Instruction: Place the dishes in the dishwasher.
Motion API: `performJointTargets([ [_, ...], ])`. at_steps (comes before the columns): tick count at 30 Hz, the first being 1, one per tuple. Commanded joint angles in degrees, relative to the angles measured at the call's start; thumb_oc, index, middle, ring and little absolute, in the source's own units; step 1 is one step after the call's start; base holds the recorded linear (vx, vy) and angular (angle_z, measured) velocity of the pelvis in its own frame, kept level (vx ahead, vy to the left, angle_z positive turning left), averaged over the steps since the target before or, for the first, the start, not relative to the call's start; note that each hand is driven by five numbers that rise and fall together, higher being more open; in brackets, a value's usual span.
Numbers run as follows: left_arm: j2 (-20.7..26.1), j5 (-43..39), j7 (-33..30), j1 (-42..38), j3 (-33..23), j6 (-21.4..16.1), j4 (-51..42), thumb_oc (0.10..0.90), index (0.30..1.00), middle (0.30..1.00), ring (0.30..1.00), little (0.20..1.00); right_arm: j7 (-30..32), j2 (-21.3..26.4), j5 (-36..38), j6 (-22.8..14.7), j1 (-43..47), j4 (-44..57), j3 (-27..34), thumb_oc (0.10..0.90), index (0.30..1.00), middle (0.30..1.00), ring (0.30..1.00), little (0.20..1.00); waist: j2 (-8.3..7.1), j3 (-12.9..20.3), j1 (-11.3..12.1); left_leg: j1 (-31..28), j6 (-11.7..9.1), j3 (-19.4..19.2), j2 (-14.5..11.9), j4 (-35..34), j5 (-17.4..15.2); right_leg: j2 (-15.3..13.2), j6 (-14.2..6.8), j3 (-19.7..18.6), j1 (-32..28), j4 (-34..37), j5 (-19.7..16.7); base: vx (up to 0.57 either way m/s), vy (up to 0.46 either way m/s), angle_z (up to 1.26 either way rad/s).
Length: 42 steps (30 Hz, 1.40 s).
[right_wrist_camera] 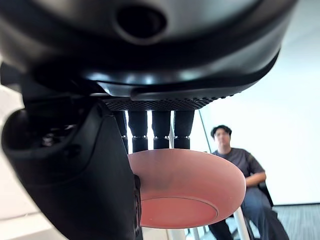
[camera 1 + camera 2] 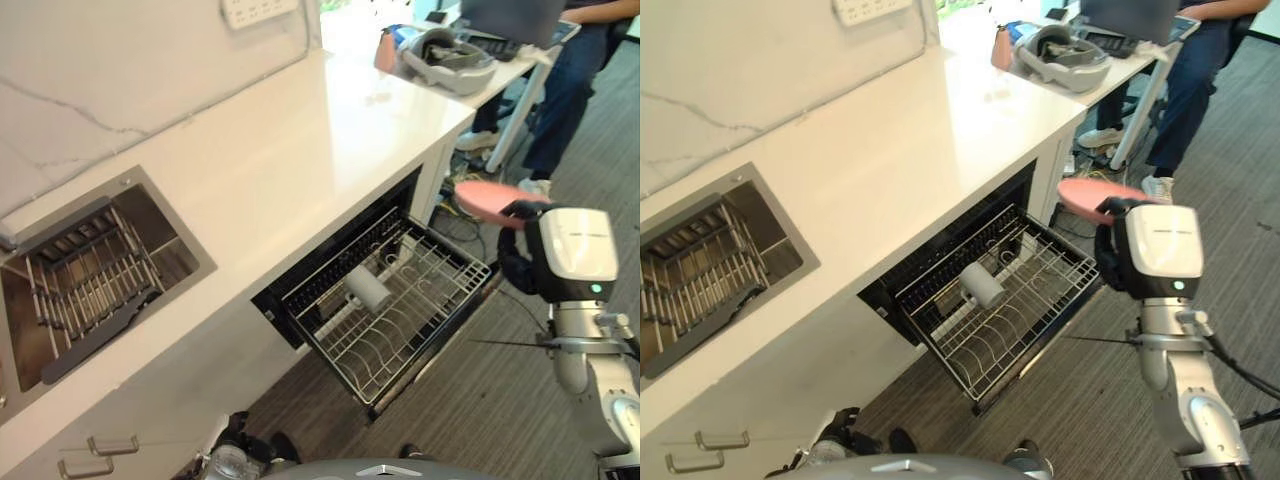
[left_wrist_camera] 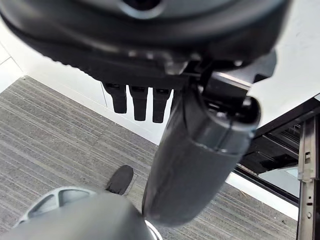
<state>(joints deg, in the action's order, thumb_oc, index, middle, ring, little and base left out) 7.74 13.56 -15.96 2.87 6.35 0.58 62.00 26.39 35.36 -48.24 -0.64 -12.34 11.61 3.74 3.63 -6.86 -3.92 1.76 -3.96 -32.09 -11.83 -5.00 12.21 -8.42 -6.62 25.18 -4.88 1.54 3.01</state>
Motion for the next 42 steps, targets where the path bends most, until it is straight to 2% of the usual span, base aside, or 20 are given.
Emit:
performJointTargets([
  [1, 2.5, 0.65, -1.2, -2.32, 0.32, 0.32, 1.98, 0.8, 0.9, 0.9, 0.9, 0.9, 1.96, 0.28, 1.1, -2.15, 6.15, 7.21, 4.52, 0.4, 0.3, 0.3, 0.3, 0.3, -3.97, -2.07, 0.65, -2.87, -3.56, 1.17, -1.53, 4.23, -8.09, -2.56, -4.7, -1.83, -3.21, 3.36, -0.71, 0.02, 0.001, 0.13],
  [7, 2.54, 0.3, -1.73, -2.4, 0.26, 0.58, 1.94, 0.8, 0.9, 0.9, 0.9, 0.9, -1.96, -1.35, 3.48, -4.22, 5.63, 5.19, -2.7, 0.4, 0.3, 0.3, 0.3, 0.3, -3.93, -2.52, 1.72, -2.67, -3.48, 2.32, -0.95, 4.06, -8.08, -2.87, -4.51, -0.81, -3.97, 3.3, -0.61, 0.01, 0.008, 0.13],
  [12, 2.56, -0.06, -1.92, -2.41, 0.18, 0.73, 1.9, 0.8, 0.9, 0.9, 0.9, 0.9, -3.85, -2.03, 5.25, -5.35, 5.71, 4.22, -5.69, 0.4, 0.3, 0.3, 0.3, 0.3, -4.14, -2.73, 2.01, -2.49, -3.48, 2.95, -0.68, 3.99, -8.01, -3.0, -4.45, -0.27, -4.2, 3.3, -0.57, 0.0, 0.003, 0.12],
  [16, 2.53, -0.8, -2.24, -2.5, -0.06, 0.9, 2.09, 0.8, 0.9, 0.9, 0.9, 0.9, -6.81, -3.26, 9.47, -6.63, 5.75, 2.12, -9.37, 0.4, 0.3, 0.3, 0.3, 0.3, -4.36, -2.94, 2.54, -2.27, -3.44, 3.64, -0.41, 3.96, -7.91, -3.15, -4.28, 0.26, -4.53, 3.28, -0.45, -0.02, 0.009, 0.12],
  [17, 2.56, -0.79, -2.31, -2.51, 0.01, 0.87, 2.09, 0.8, 0.9, 0.9, 0.9, 0.9, -7.92, -3.35, 10.57, -7.22, 5.71, 1.61, -10.66, 0.4, 0.3, 0.3, 0.3, 0.3, -4.4, -3.22, 2.75, -1.7, -2.82, 2.47, -0.65, 4.36, -6.9, -3.14, -3.97, 1.41, -4.33, 3.45, -1.5, 0.0, 0.007, 0.13],
  [19, 2.62, -0.7, -2.4, -2.57, 0.0, 0.88, 2.19, 0.8, 0.9, 0.9, 0.9, 0.9, -9.65, -3.82, 12.64, -7.63, 5.37, -0.32, -12.31, 0.4, 0.3, 0.3, 0.3, 0.3, -4.53, -3.05, 2.83, -2.33, -3.47, 3.98, -0.35, 3.78, -7.76, -3.24, -4.3, 0.67, -4.91, 3.29, -0.44, 0.03, 0.001, 0.12],
  [26, 2.67, -0.86, -2.01, -2.75, 0.09, 0.9, 2.73, 0.8, 0.9, 0.9, 0.9, 0.9, -11.64, -4.2, 12.5, -6.73, 6.15, -7.1, -15.59, 0.4, 0.3, 0.3, 0.3, 0.3, -4.69, -2.98, 3.24, -2.58, -3.48, 4.38, -0.26, 3.28, -7.44, -3.18, -4.24, 1.19, -5.23, 3.28, -0.33, 0.0, 0.003, 0.05],
  [32, 2.89, -0.78, -1.21, -3.13, 0.8, 0.96, 2.9, 0.8, 0.9, 0.9, 0.9, 0.9, -13.59, -5.56, 15.3, -5.65, 8.07, -12.22, -17.33, 0.409, 0.314, 0.314, 0.314, 0.314, -4.63, -2.86, 3.53, -2.92, -3.46, 4.65, -0.11, 2.99, -7.27, -3.24, -4.14, 1.48, -5.49, 3.28, -0.27, 0.0, 0.0, 0.0],
  [33, 2.89, -0.78, -1.21, -3.15, 0.78, 0.96, 2.91, 0.8, 0.9, 0.9, 0.9, 0.9, -13.58, -5.57, 15.3, -5.64, 8.11, -12.25, -17.35, 0.585, 0.578, 0.578, 0.578, 0.578, -4.64, -2.88, 3.52, -2.94, -3.46, 4.65, -0.11, 2.97, -7.26, -3.24, -4.14, 1.48, -5.5, 3.28, -0.27, 0.0, 0.0, 0.0],
  [34, 2.94, -0.82, -1.09, -3.09, 0.76, 1.02, 3.01, 0.8, 0.9, 0.9, 0.9, 0.9, -13.63, -5.57, 15.33, -5.46, 8.27, -12.77, -17.34, 0.8, 0.9, 0.9, 0.9, 0.9, -4.62, -2.85, 3.6, -2.98, -3.46, 4.74, -0.1, 2.96, -7.25, -3.24, -4.12, 1.48, -5.51, 3.28, -0.28, 0.0, 0.0, 0.0],
  [42, 2.85, -0.8, -0.8, -2.92, 0.66, 1.11, 3.6, 0.8, 0.9, 0.9, 0.9, 0.9, -13.58, -5.17, 14.92, -4.89, 8.91, -12.03, -16.16, 0.8, 0.9, 0.9, 0.9, 0.9, -4.58, -2.76, 3.86, -3.06, -3.55, 4.85, -0.17, 2.77, -7.02, -3.1, -3.96, 1.83, -5.61, 3.28, -0.14, 0.0, -0.001, 0.0],
])
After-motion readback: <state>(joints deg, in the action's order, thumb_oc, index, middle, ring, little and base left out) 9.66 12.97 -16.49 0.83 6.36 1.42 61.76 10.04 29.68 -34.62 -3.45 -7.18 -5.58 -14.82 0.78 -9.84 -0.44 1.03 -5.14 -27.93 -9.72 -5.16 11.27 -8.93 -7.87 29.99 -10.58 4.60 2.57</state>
